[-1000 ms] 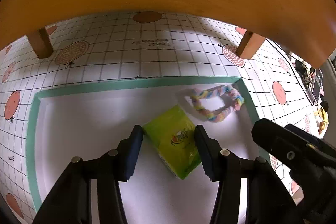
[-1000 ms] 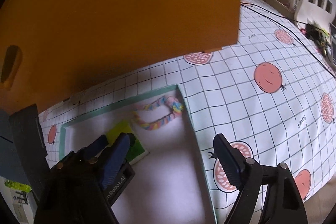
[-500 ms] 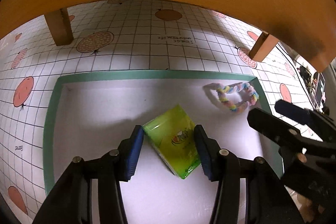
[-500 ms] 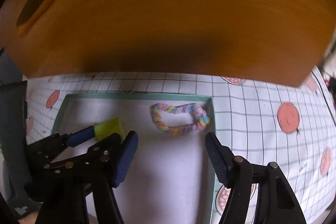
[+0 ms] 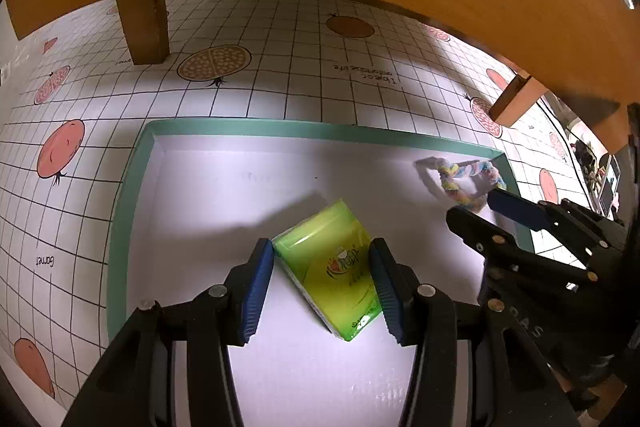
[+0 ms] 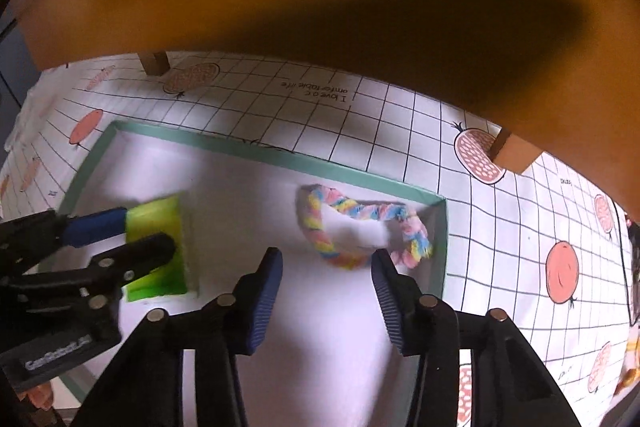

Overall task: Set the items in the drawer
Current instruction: 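Grasp the green tissue pack with the left tool while the right tool grasps the braided hair tie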

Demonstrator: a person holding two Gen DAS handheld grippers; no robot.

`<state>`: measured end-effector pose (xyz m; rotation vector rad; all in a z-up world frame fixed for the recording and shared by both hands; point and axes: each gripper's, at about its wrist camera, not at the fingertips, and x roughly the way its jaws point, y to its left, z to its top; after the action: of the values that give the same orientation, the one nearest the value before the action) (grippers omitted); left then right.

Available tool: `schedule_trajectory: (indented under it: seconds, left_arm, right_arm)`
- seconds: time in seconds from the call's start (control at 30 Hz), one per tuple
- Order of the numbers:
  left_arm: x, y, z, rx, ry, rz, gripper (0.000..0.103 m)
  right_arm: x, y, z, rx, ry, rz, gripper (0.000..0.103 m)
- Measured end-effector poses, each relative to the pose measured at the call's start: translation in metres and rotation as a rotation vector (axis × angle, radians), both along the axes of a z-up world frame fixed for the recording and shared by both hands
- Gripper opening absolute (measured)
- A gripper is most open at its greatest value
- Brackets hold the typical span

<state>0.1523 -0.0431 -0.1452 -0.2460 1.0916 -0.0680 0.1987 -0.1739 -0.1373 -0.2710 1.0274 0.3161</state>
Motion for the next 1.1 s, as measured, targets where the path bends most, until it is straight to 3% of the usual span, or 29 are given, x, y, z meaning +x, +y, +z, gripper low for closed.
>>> schedule_trajectory:
  seconds: [0.17, 0.43, 0.63, 0.8, 0.93, 1.03, 1.07, 1.1]
  left_arm:
    - [0.0, 0.0, -0.001, -0.005, 0.002, 0.003, 0.051]
    - [-0.001, 0.002, -0.002, -0.014, 0.009, 0.004, 0.051]
    - [-0.001, 0.004, -0.003, -0.023, 0.016, 0.009, 0.051]
    - [-0.001, 0.003, -0.003, -0.02, 0.017, 0.01, 0.051]
    - [-0.001, 0.003, -0.003, -0.02, 0.018, 0.009, 0.051]
    - [-0.001, 0.003, -0.003, -0.023, 0.018, 0.009, 0.051]
    - [-0.001, 0.004, -0.003, -0.026, 0.019, 0.01, 0.051]
    - [-0.001, 0.004, -0.003, -0.028, 0.02, 0.01, 0.051]
  right_arm:
    - [0.004, 0.008, -0.006, -0.018, -0.014, 0.017, 0.042]
    - [0.005, 0.026, -0.01, -0.045, -0.04, 0.066, 0.042]
    - [0.011, 0.024, -0.014, -0.023, -0.034, 0.047, 0.042]
    - [0.015, 0.024, -0.018, 0.002, -0.012, 0.043, 0.034]
    - [0.017, 0.026, -0.019, 0.013, -0.011, 0.043, 0.032]
    - [0.018, 0.027, -0.02, 0.035, 0.002, 0.048, 0.023]
    - [0.018, 0.028, -0.02, 0.04, 0.007, 0.051, 0.012]
    - [0.017, 0.027, -0.019, 0.047, 0.014, 0.057, 0.01]
